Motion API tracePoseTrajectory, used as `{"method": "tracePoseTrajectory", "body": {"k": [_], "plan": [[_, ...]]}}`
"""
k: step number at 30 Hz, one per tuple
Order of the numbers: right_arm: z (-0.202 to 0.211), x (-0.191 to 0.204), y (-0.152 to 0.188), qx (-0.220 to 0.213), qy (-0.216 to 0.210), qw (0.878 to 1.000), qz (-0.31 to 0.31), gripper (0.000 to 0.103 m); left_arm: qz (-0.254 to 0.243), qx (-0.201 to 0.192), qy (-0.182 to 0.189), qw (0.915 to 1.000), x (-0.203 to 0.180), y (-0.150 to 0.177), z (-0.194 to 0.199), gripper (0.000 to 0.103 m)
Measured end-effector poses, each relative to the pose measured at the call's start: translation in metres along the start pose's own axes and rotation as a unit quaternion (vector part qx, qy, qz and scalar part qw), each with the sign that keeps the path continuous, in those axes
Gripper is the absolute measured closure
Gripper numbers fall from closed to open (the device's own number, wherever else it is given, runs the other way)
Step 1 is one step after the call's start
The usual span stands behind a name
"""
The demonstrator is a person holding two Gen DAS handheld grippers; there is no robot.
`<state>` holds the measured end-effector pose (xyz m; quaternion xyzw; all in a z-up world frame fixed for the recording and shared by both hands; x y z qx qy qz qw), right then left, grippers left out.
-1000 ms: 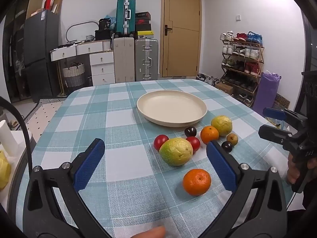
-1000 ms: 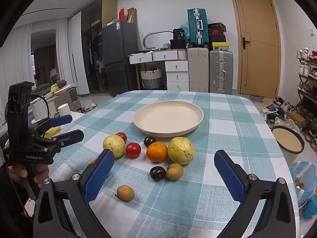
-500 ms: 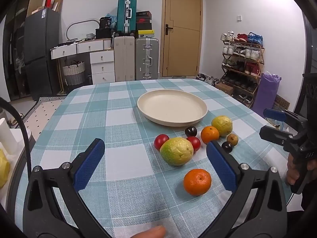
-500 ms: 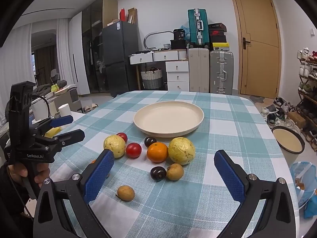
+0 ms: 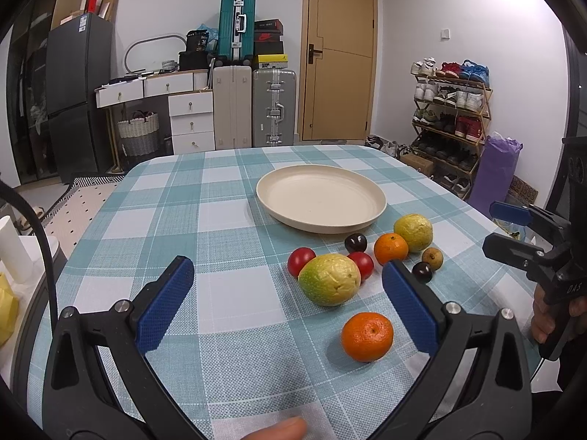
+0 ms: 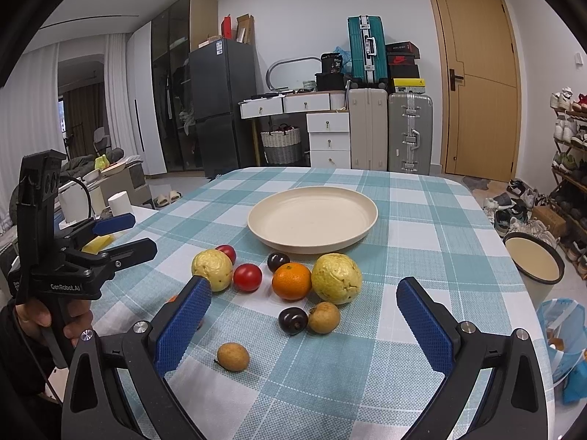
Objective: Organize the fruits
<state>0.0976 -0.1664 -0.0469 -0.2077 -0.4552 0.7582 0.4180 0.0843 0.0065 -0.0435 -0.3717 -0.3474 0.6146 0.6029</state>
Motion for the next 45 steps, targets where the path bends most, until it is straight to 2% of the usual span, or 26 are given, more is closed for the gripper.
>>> {"method": "tracePoseTrajectory", "body": {"k": [37,45], "plan": [[-0.0014,0.0058,-0.0008,0.002,-0.004,1.000,0.005,0.000,0.000,0.002,0.003,1.0000,0.0021,0.0028,-0.0031,0.001],[-0.0039,0.0015,0.0000,0.009,0.018,1.000,0.006,0.000,0.001,0.003,0.008,1.0000,-0.0005,0.0034,-0.0037,0.001]]}}
Point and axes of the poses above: each gripper's, at about its wrist camera, not at the fingertips, and z roughly against the way its jaws point, x to its left, y to its underside, the point moved 9 cm from there along -z, roughly the way its jaws point, and after that the axes turned 1 degree about x, right-handed, at the moved point
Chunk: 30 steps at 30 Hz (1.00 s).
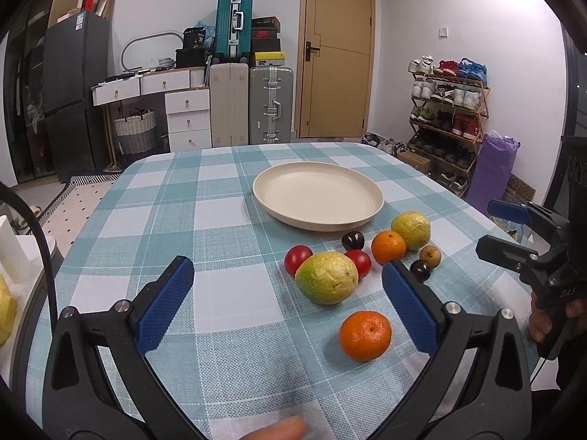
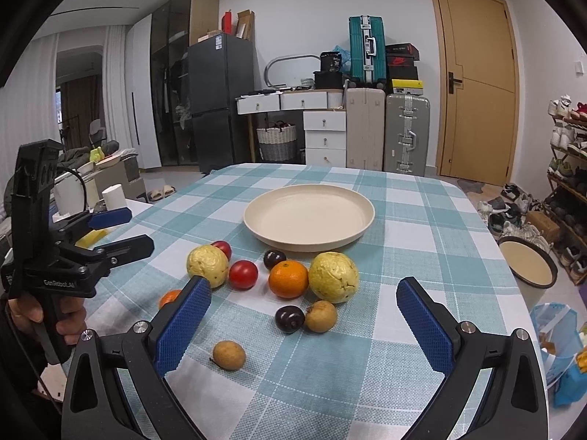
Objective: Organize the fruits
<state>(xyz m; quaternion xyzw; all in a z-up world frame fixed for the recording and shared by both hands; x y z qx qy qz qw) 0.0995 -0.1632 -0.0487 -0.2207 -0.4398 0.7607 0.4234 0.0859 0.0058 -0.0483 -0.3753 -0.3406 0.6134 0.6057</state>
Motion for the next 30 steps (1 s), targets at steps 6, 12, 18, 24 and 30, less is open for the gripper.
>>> {"method": "tracePoseTrajectory", "body": {"k": [6,12,18,24,30], "plan": [[0.001,-0.005,0.001,0.000,0.002,1.000,-0.009,0.000,0.000,0.003,-0.004,1.0000,0.001,0.001,0.001,0.001],[0.001,-0.006,0.001,0.002,0.011,1.000,-0.007,0.000,0.006,0.010,-0.004,0.9999,0.002,0.000,-0.003,0.001],[0.000,-0.007,0.002,0.004,0.021,1.000,-0.005,0.000,0.007,0.020,0.002,0.9998,0.000,0.001,-0.006,0.001],[-0.003,-0.007,0.003,0.013,0.019,1.000,-0.006,0.000,0.011,0.027,-0.004,0.9996,0.003,0.001,-0.010,0.001],[-0.010,-0.004,0.012,0.047,0.018,0.999,-0.004,0.000,0.001,0.037,-0.011,0.9992,0.002,0.003,-0.014,0.001]]}}
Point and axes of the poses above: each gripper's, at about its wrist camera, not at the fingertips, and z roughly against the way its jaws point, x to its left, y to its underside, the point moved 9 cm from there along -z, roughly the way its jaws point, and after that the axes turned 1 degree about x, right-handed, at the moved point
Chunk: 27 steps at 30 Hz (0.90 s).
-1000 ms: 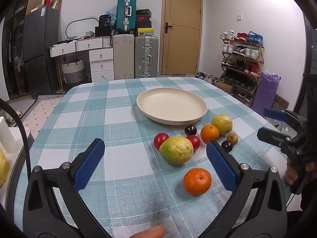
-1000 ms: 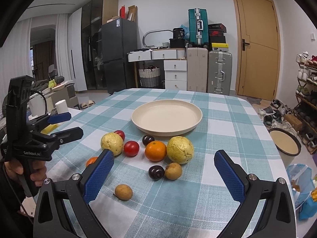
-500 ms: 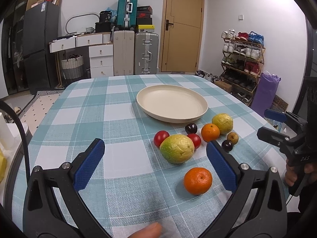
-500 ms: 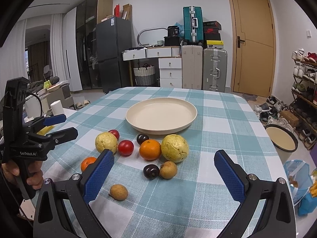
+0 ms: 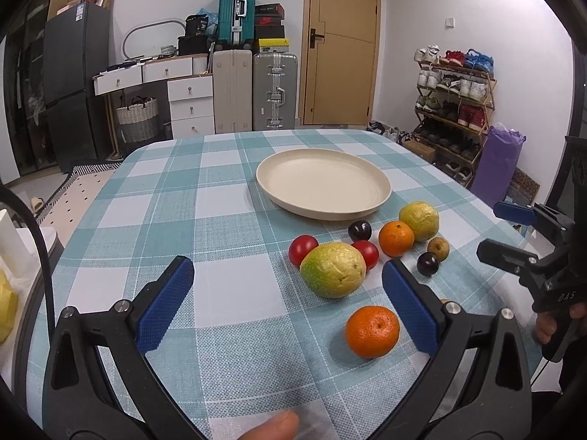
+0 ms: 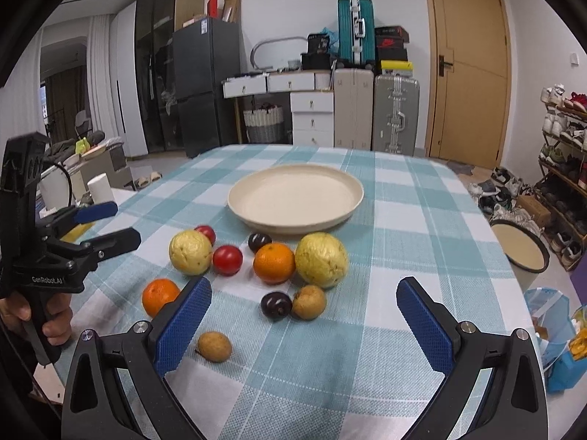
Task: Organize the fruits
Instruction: 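Grasp the mandarin orange with the left tool while the right tool grasps a small brown fruit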
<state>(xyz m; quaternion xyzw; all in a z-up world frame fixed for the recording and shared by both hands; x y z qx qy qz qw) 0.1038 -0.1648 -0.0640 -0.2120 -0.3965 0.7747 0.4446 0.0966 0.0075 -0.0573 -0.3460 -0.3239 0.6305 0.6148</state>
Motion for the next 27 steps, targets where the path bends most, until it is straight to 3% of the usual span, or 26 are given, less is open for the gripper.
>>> {"method": "tracePoseTrajectory", "body": {"k": [10,15,19,20,23,27], "plan": [[-0.008,0.019,0.012,0.039,-0.037,0.999,-0.002,0.000,-0.031,0.047,0.023,0.9982,-0.019,0.013,-0.008,0.001],[-0.015,0.030,0.024,0.076,-0.037,0.996,0.012,0.000,-0.044,0.077,0.042,0.9952,-0.030,0.024,-0.014,0.001],[-0.024,0.035,0.037,0.117,-0.061,0.991,-0.001,0.000,-0.055,0.099,0.051,0.9923,-0.036,0.032,-0.019,0.001],[-0.026,0.037,0.041,0.125,-0.068,0.990,-0.005,0.001,-0.057,0.103,0.054,0.9917,-0.037,0.034,-0.020,0.003],[-0.030,0.042,0.046,0.137,-0.083,0.987,-0.008,0.018,-0.060,0.120,0.062,0.9891,-0.040,0.039,-0.025,0.013],[-0.031,0.049,0.050,0.145,-0.093,0.985,-0.002,0.021,-0.071,0.135,0.067,0.9860,-0.044,0.046,-0.030,0.017]]}}
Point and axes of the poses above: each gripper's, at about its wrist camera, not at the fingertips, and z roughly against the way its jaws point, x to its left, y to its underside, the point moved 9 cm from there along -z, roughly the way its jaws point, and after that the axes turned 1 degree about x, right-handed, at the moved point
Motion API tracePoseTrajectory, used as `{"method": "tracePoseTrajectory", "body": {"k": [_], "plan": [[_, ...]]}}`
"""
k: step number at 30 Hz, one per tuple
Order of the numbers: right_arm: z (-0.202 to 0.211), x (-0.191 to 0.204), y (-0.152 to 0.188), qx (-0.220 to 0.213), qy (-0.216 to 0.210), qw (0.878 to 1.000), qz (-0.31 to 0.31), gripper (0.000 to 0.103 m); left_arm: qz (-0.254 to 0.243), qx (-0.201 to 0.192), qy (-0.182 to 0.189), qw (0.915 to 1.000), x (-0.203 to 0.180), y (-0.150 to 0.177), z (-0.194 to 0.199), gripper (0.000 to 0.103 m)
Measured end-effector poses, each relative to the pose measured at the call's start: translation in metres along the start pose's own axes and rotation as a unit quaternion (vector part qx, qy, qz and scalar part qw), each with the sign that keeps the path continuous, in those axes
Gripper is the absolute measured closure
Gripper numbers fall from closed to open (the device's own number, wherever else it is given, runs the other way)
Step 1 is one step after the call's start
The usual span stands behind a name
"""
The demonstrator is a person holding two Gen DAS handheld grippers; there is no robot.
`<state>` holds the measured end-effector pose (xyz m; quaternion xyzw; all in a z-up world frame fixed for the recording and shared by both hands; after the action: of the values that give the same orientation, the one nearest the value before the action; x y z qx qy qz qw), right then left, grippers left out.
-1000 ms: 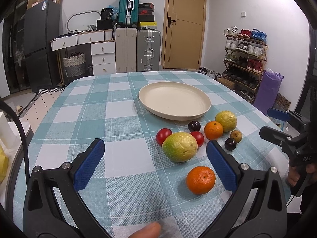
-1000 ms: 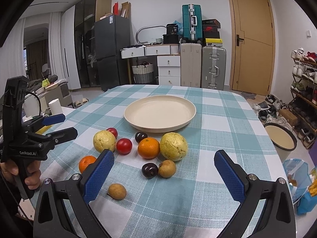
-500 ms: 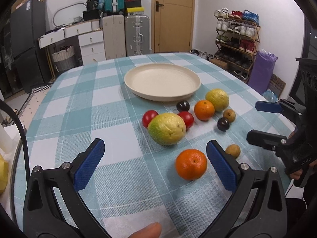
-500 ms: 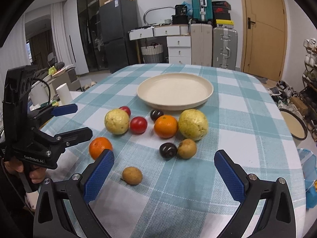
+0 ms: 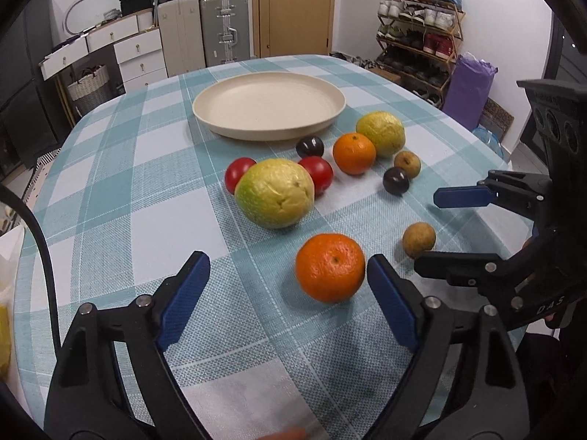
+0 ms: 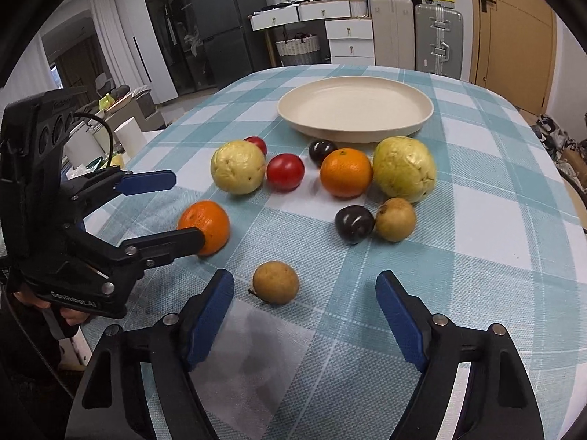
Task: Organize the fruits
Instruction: 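Grasp the mandarin orange with the left tool while the right tool grasps a small brown fruit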
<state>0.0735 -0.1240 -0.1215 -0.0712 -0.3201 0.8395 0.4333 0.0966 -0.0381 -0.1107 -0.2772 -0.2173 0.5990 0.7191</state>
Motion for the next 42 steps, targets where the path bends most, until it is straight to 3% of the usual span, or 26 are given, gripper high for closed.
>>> {"method": "tracePoseTrajectory", "body": {"k": [4,9,14,19,28,42], "plan": [[-0.002,0.006,0.002,0.008,0.000,1.000,0.012,0.031,0.000,0.007,0.013,0.9999,-0.002,0.002,-0.003,0.022],[-0.001,0.008,0.000,0.007,-0.009,1.000,0.009,0.052,-0.006,0.015,0.024,0.9996,-0.007,0.005,-0.005,0.029],[-0.001,0.013,0.001,0.007,-0.020,1.000,0.016,0.055,-0.016,0.023,0.041,0.9988,-0.017,0.007,-0.007,0.047],[-0.002,0.016,0.001,0.008,-0.018,1.000,0.017,0.067,-0.016,0.025,0.057,0.9979,-0.022,0.008,-0.008,0.065],[0.002,0.015,0.001,0.001,-0.021,1.000,0.013,0.073,-0.008,0.011,0.056,0.9983,-0.020,0.005,-0.003,0.067],[0.039,0.001,-0.026,-0.087,-0.018,0.996,-0.012,0.074,0.015,-0.067,0.047,0.9965,-0.007,-0.022,0.029,0.067]]}}
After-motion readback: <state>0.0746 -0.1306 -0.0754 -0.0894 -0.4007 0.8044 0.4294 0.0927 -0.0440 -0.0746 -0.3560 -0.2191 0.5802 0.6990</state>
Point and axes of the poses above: each gripper's, at about its wrist camera, not at the fingertips, and z roughly against the way its jaws point, x to its left, y to its underside, the point moved 9 cm from there along -z, roughly the way its jaws point, and after that the axes turned 1 degree about x, right-handed, at the moved point
